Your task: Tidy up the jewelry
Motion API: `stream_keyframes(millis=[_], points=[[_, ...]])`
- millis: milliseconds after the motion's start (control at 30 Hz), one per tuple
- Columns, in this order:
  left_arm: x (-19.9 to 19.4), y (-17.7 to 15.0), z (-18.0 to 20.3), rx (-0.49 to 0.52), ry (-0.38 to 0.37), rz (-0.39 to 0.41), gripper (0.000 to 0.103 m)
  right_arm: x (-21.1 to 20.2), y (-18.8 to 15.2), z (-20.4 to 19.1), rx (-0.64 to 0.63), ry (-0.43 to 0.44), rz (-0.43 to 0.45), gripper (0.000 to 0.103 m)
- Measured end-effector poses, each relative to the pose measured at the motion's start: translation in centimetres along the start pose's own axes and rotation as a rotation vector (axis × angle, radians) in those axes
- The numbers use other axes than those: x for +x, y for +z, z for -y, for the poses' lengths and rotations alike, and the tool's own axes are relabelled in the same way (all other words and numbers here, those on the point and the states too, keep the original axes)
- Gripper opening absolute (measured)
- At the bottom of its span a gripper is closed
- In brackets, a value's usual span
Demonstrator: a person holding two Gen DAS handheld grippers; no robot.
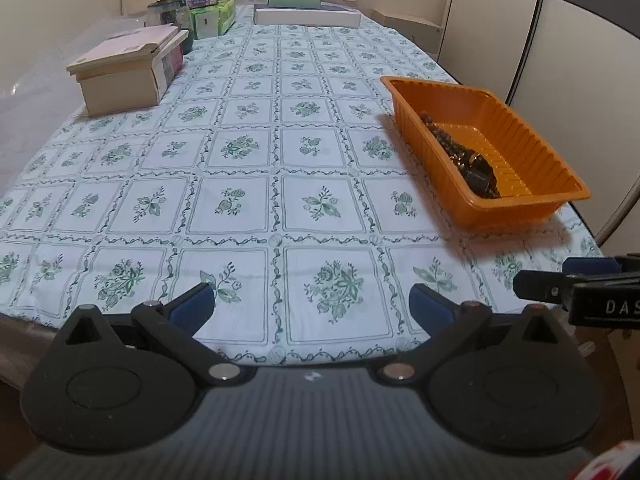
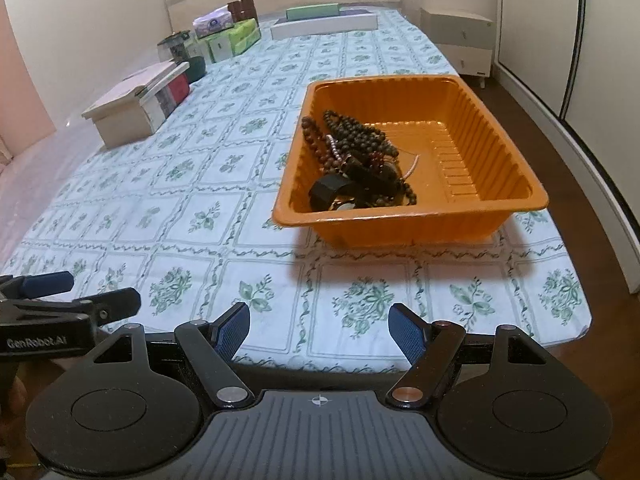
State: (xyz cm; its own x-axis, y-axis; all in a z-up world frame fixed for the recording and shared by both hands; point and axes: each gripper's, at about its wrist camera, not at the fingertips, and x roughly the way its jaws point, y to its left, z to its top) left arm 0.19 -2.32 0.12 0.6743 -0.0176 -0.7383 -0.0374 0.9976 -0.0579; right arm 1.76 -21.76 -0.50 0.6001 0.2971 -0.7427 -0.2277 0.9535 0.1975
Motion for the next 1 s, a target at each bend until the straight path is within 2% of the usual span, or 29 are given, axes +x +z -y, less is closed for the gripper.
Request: stream_keyframes(millis=[167,1000], points=[[0.05,-0.05,-0.03,-0.042,-0.005,-0.003,0.103,-0.02,0.00,-0.21,-0.005,0.004,-0.007,0.076],[-0.13,0.45,0.18,-0.039,-0.011,0.004,0.103,-0.14,0.58,-0.35,-0.012,-0.001,-0.002,0.076]])
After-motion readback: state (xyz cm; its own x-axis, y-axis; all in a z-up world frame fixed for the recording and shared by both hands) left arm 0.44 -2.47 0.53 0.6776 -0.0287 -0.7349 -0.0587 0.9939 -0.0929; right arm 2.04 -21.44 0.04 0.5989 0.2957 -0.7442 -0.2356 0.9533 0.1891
